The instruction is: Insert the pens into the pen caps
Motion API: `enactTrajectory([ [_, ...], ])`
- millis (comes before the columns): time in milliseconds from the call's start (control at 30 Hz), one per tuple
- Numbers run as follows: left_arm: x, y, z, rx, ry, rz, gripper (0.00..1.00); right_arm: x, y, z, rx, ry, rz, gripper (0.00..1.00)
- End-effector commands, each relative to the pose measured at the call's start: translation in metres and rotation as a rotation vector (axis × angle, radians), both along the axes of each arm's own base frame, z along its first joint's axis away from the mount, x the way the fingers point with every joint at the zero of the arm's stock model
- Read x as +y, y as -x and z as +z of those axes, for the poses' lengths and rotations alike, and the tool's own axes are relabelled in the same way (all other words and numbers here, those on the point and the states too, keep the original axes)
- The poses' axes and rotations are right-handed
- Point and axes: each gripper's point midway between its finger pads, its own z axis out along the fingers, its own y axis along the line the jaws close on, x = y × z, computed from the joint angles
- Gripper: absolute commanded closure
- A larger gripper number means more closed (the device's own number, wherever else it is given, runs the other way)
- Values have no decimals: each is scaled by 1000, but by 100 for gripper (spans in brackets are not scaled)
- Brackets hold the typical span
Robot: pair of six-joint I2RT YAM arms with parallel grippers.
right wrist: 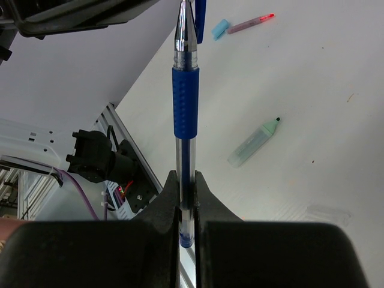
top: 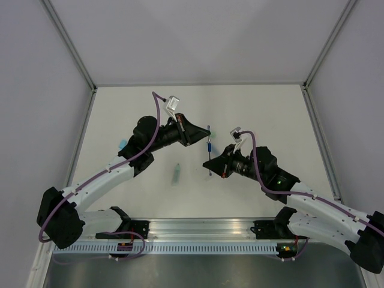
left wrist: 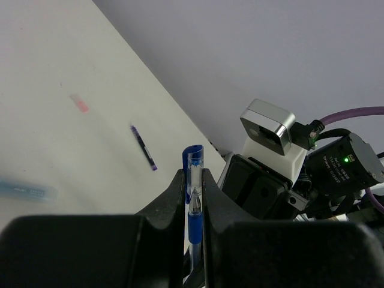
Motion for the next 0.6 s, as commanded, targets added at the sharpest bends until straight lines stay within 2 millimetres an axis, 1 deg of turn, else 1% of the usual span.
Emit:
enactTrajectory([
  [0, 4, 6, 10, -64, 2, -9, 98, 5, -4, 35, -60, -77, -7, 100],
  [167, 4, 9, 5, -61, 6, -26, 98, 5, -6, 35, -61, -77, -16, 100],
  [300, 3, 15, 0, -62, 1, -54, 98, 6, -7, 40, -66, -84, -19, 100],
  [567, 4, 27, -1, -82, 13, -101, 98, 6, -12, 49, -80, -79, -34, 100],
])
